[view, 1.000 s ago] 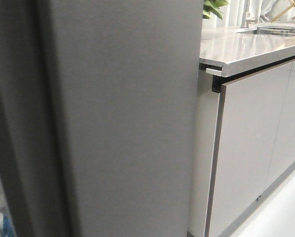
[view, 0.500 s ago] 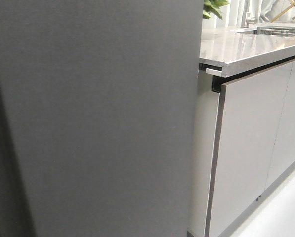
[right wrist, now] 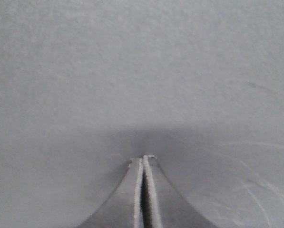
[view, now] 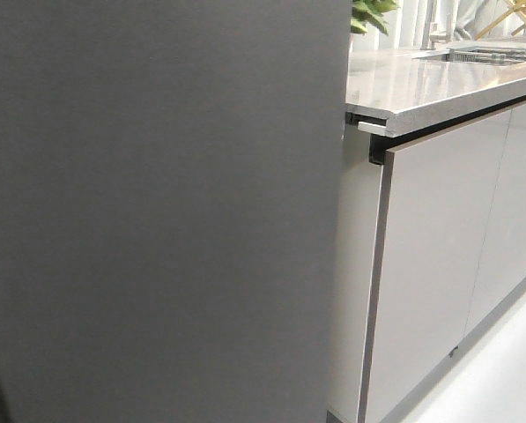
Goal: Close fridge door
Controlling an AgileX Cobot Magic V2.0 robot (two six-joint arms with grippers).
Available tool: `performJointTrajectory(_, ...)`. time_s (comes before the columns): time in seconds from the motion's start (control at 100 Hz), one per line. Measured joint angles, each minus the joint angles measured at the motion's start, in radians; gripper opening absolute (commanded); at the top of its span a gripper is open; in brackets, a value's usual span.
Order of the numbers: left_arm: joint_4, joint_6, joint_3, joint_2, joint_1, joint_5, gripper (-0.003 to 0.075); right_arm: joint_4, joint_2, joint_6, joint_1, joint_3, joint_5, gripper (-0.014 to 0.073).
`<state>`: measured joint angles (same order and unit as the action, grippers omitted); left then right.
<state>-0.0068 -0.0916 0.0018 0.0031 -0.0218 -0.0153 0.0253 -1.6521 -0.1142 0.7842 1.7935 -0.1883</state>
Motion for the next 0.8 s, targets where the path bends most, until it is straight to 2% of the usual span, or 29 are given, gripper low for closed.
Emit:
performJointTrajectory(0.19,0.000,0.000,0.000,0.000,0.000,0.000,-0.0021,0.000,-0.104,0.000,0.000,0.017,0.045,-0.0076)
performJointTrajectory(0.52,0.000,0.000,0.000,0.000,0.000,0.000,-0.0021,-0.036,-0.110,0.002,-0.025,0.019,0.079,-0.0076)
performJointTrajectory(0.67,0.000,0.000,0.000,0.000,0.000,0.000,-0.0021,-0.079,-0.067,0.020,-0.048,-0.006,0.073,-0.0076)
performJointTrajectory(0.8,0.000,0.000,0.000,0.000,0.000,0.000,-0.0021,-0.092,0.030,0.040,-0.086,-0.100,0.080,-0.0076)
